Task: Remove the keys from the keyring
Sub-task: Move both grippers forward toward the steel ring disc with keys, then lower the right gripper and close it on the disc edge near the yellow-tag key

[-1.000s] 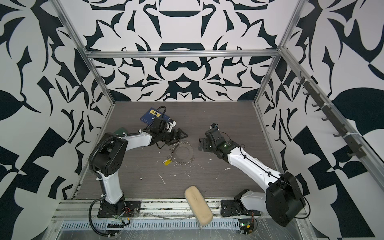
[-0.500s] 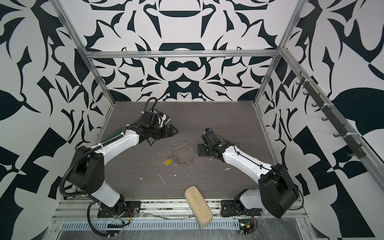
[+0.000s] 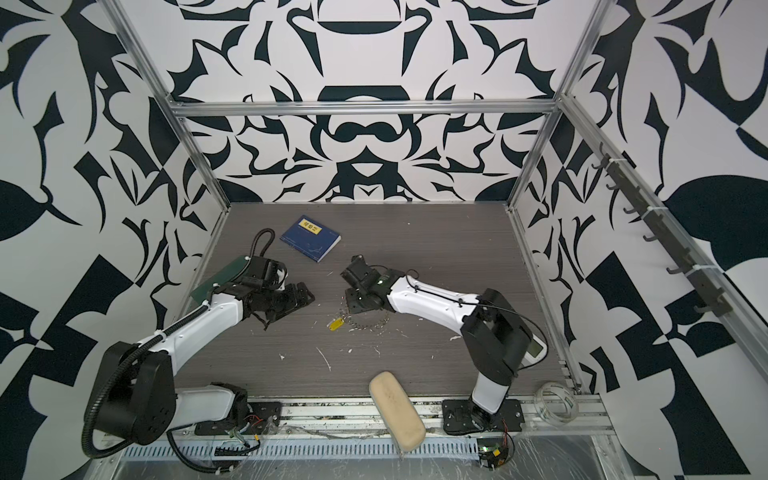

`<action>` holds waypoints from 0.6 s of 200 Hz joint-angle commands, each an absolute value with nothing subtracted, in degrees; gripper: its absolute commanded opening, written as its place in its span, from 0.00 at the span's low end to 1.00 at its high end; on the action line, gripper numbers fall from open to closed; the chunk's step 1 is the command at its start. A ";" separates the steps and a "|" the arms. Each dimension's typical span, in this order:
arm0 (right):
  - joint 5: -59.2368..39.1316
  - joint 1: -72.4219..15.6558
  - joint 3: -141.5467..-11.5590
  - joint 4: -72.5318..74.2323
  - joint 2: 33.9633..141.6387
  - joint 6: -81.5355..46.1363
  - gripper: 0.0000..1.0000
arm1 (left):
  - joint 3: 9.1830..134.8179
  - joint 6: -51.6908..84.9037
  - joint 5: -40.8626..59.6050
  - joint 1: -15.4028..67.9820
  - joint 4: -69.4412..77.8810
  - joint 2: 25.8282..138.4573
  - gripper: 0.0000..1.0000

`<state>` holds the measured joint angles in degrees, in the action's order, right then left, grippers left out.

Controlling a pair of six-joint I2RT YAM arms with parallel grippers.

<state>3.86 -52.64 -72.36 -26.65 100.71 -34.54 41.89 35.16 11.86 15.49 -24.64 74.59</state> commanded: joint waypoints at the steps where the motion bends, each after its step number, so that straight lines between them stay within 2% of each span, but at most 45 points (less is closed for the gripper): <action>1: 7.03 -55.61 -77.57 -30.44 103.28 -37.18 0.35 | 40.01 36.30 14.27 12.38 -26.56 71.38 0.88; 27: 6.87 -57.58 -81.08 -31.53 107.45 -38.29 0.30 | 38.15 35.67 16.59 9.05 -25.77 69.63 0.87; 67: 6.33 -57.91 -84.30 -32.26 111.77 -38.71 0.23 | 37.46 34.76 17.22 8.42 -25.93 69.35 0.88; 120: 7.58 -57.83 -85.31 -32.46 113.83 -38.50 0.22 | 37.05 34.63 17.67 8.26 -25.76 69.18 0.89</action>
<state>5.93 -58.08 -83.18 -31.59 114.39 -37.80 37.85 34.87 16.82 8.62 -24.93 70.02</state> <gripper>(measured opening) 0.226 0.886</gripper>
